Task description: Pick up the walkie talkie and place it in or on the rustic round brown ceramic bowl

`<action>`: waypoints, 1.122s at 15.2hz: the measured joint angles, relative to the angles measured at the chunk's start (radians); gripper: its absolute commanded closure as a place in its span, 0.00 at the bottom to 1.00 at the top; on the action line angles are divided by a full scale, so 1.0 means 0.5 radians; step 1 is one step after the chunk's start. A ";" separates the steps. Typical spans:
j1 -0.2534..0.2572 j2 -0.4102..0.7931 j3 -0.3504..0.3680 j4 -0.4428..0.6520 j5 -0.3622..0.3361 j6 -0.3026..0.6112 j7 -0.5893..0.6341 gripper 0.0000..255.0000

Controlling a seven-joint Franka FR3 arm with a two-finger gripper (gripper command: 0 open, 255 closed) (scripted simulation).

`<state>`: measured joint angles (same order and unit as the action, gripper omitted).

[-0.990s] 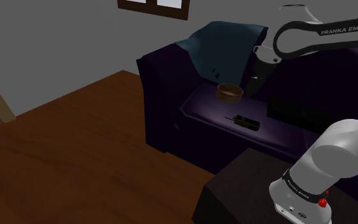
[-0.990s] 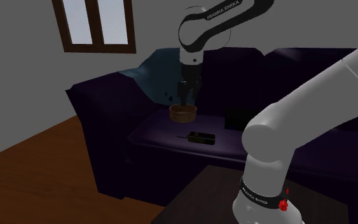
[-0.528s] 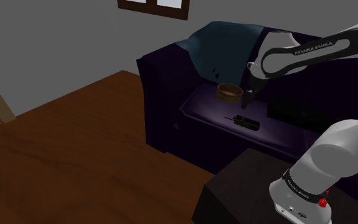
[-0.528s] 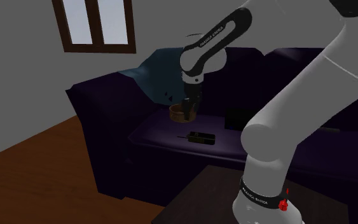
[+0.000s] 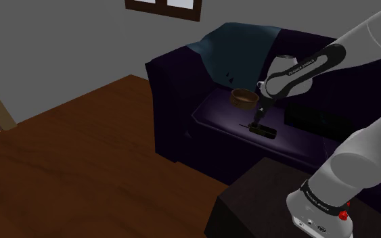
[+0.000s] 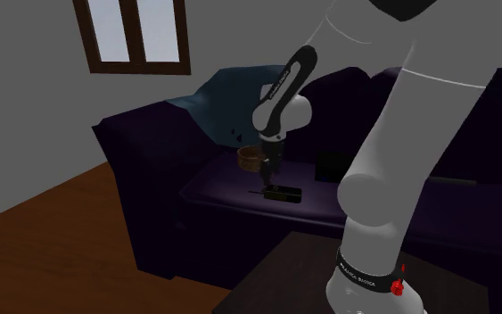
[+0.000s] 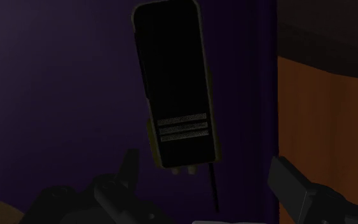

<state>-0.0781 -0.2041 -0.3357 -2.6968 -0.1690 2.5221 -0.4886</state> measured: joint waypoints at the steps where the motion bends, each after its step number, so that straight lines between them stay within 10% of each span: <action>1: 0.003 0.065 -0.018 0.006 0.014 0.057 -0.037 0.00; 15: 0.028 0.390 -0.053 0.001 0.157 0.378 -0.173 0.00; 16: 0.028 0.390 -0.053 0.001 0.157 0.379 -0.173 1.00; 17: 0.027 0.390 -0.053 0.002 0.157 0.379 -0.173 1.00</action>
<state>-0.0643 -0.0091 -0.3624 -2.6959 -0.0904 2.7117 -0.5752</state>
